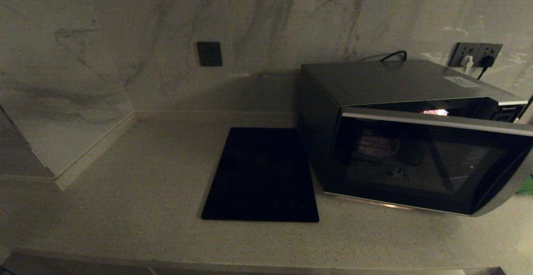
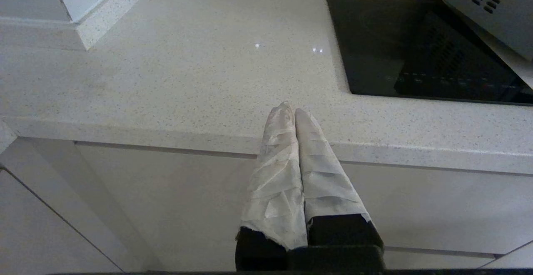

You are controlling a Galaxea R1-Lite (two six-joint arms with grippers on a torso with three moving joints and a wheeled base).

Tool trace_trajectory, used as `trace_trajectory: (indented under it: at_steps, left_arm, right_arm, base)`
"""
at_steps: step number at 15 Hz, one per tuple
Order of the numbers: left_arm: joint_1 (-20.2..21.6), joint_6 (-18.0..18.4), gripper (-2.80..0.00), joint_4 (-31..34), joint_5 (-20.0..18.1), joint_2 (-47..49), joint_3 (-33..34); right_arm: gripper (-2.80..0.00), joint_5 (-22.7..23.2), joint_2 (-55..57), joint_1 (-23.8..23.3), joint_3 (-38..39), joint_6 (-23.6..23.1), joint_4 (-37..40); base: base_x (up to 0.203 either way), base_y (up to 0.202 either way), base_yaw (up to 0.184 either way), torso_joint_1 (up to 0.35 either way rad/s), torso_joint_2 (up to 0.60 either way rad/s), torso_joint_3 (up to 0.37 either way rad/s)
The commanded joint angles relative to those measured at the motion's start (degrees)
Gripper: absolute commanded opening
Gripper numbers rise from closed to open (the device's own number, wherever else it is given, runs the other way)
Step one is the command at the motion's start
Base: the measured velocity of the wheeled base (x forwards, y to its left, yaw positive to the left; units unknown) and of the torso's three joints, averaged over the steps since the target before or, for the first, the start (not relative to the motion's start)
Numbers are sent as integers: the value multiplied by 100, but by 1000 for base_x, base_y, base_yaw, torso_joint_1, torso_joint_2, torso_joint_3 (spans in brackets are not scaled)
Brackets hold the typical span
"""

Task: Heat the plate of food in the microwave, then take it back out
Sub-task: Open the microwave oven

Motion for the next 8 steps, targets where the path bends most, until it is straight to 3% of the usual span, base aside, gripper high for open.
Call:
trace_trajectory:
  at_steps: [1,4,6,8]
  left_arm:
    - [0,-8,-280,0,3,0,1]
    - [0,-8,-280,0,3,0,1]
    - [0,-8,-280,0,3,0,1]
    - [0,-8,-280,0,3,0,1]
  right_arm:
    - [-280,1299,6,-444,-6,1477,984]
    - [-280,2755,228,-979,5,2900,1785]
    - [-280,3274,413,-1147,46,3205,1972]
    - [-280,3357,542,-1205,34,3230,1975]
  base:
    - [0,0,0,0,0,0]
    - [0,0,0,0,0,0]
    - [0,0,0,0,0,0]
    - [0,0,0,0,0,0]
